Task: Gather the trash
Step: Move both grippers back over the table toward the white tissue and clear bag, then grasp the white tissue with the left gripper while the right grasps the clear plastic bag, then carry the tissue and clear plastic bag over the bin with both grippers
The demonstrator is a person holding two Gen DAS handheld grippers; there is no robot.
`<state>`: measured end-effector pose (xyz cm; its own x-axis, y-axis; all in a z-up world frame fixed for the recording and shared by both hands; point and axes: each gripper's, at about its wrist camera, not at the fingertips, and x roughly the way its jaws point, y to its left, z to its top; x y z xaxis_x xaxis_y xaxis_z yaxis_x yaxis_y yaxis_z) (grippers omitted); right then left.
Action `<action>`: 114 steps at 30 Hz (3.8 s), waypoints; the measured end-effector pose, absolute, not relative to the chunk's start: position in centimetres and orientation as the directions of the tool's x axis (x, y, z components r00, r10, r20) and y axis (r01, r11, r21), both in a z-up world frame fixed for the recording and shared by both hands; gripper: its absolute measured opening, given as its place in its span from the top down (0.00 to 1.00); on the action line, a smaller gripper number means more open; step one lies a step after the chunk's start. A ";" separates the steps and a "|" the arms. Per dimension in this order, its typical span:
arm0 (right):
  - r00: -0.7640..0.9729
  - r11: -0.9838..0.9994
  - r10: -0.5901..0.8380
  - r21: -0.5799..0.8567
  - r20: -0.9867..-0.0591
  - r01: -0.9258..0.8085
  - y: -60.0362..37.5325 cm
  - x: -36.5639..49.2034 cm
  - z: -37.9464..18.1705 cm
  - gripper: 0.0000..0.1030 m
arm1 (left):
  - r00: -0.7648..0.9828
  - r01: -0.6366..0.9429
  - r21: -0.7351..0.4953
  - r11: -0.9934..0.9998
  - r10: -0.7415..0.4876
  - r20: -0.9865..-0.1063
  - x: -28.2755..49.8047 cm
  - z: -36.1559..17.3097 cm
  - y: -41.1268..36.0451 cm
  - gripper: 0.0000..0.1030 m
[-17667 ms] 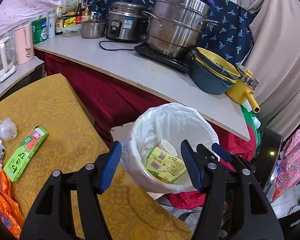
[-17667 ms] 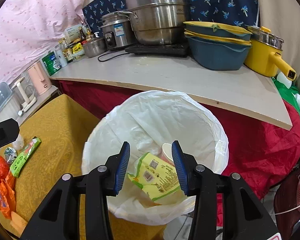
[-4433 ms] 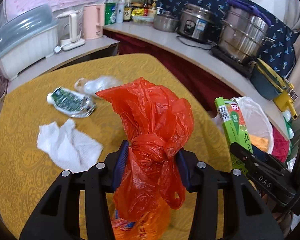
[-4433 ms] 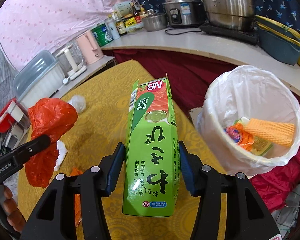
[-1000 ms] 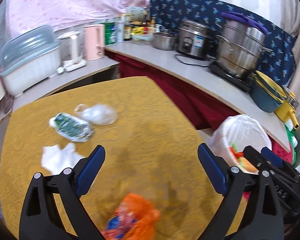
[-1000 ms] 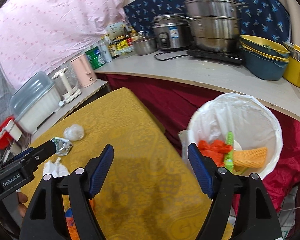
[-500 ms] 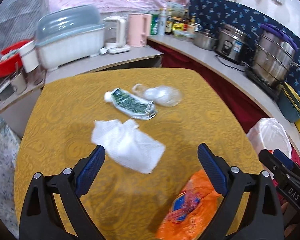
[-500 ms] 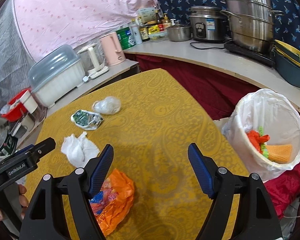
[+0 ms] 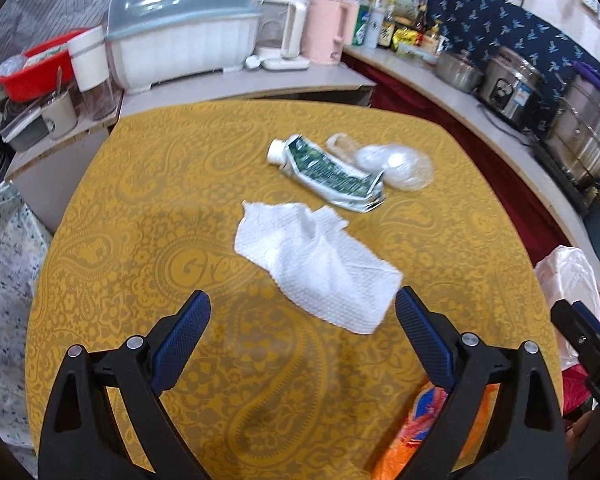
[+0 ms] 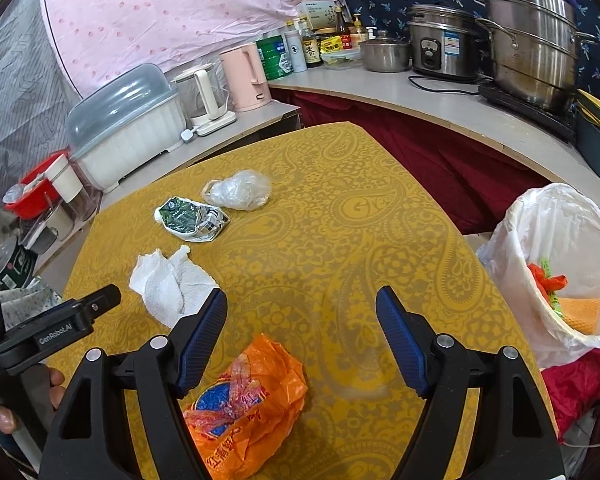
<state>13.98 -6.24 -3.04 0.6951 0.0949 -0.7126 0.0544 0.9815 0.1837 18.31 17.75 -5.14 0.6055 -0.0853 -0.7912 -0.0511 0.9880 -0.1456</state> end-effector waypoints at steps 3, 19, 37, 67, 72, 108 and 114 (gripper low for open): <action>0.689 0.983 0.100 0.180 -0.718 0.046 -5.8 15.4 -3.5 0.28 | 0.586 -0.066 -0.148 0.987 -0.081 -0.806 19.4 -6.2 18.0 0.13; 0.652 0.983 0.146 0.186 -0.744 -0.008 -3.6 27.7 -5.9 0.28 | 0.479 -0.104 -0.175 0.979 -0.105 -0.872 25.7 -11.6 17.5 0.14; 0.603 0.973 0.214 0.220 -0.768 -0.066 -0.2 36.4 -8.8 0.42 | 0.487 -0.028 -0.203 0.979 -0.164 -0.858 27.7 -11.1 16.9 0.85; 0.781 0.959 0.108 0.271 -0.616 0.081 -14.3 20.7 1.6 0.97 | 0.613 0.209 -0.167 0.964 -0.262 -0.745 19.3 -0.3 6.6 0.88; 0.811 0.949 0.048 0.280 -0.583 0.145 -18.3 17.1 3.4 0.97 | 0.628 0.288 -0.148 0.946 -0.304 -0.716 17.2 1.9 2.7 0.88; 0.804 0.784 -0.254 0.372 -0.538 0.497 -40.4 0.8 2.0 0.97 | 0.466 0.675 -0.126 0.727 -0.552 -0.691 12.2 4.1 -24.1 0.88; 0.792 0.767 -0.255 0.383 -0.555 0.516 -41.8 0.5 0.6 0.97 | 0.451 0.679 -0.139 0.721 -0.559 -0.696 13.4 2.8 -26.6 0.72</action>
<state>0.54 -41.85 0.60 0.7916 -0.2553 -0.5551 0.5155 0.7667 0.3826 13.42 -26.63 2.76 0.4509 -0.5587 -0.6961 0.6791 0.7209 -0.1387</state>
